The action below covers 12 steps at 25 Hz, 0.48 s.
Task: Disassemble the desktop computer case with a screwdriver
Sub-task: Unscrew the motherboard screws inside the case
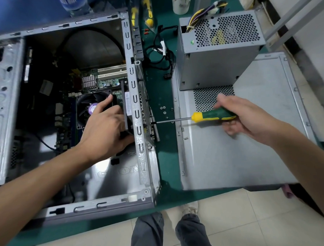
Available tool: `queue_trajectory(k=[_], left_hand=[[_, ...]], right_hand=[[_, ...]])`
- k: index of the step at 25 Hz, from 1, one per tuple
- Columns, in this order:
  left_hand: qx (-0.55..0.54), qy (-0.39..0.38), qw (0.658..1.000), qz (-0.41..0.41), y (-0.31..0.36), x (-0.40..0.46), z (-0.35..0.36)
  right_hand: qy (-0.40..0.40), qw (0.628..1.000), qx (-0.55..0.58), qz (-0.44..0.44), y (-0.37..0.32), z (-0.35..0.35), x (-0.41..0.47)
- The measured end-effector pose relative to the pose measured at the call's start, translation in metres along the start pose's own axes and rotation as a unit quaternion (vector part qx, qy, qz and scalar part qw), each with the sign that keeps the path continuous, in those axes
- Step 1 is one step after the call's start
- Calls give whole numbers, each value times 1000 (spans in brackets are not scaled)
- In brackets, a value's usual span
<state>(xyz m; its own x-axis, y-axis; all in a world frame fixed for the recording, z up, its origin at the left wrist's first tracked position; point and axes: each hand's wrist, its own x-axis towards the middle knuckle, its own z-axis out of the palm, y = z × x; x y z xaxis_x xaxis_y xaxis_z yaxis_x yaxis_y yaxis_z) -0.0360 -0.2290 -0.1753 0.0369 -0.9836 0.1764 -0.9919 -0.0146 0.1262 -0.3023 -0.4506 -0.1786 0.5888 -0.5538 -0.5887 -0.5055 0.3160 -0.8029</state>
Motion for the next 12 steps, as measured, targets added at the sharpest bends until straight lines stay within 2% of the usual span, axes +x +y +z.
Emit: queue_trajectory(k=[1,2,5,7,9,11,12], left_hand=[[2,0,1000,-1,0,0,0],[4,-3,1000,-4,-1,0,1],[6,-8,1000,-13,-2,-1,2],[3,-11,1000,-15,-2,-1,2],[2,-11,1000,-10,-2,-1,2],[4,-12,1000,-8,-2,-1,2],[3,-12,1000,-8,-2,-1,1]], right_hand=[[13,998,-60,12,0,0,2],[19,997,-70,-1,0,2,1],[-4,991,124,-53,1,-2,3],[-37,981,179,-69,-1,-3,0],[-10,998,61,-27,-3,0,-1],[16,997,-82,3,-2,1,0],[22,998,-61,-20,-2,4,1]])
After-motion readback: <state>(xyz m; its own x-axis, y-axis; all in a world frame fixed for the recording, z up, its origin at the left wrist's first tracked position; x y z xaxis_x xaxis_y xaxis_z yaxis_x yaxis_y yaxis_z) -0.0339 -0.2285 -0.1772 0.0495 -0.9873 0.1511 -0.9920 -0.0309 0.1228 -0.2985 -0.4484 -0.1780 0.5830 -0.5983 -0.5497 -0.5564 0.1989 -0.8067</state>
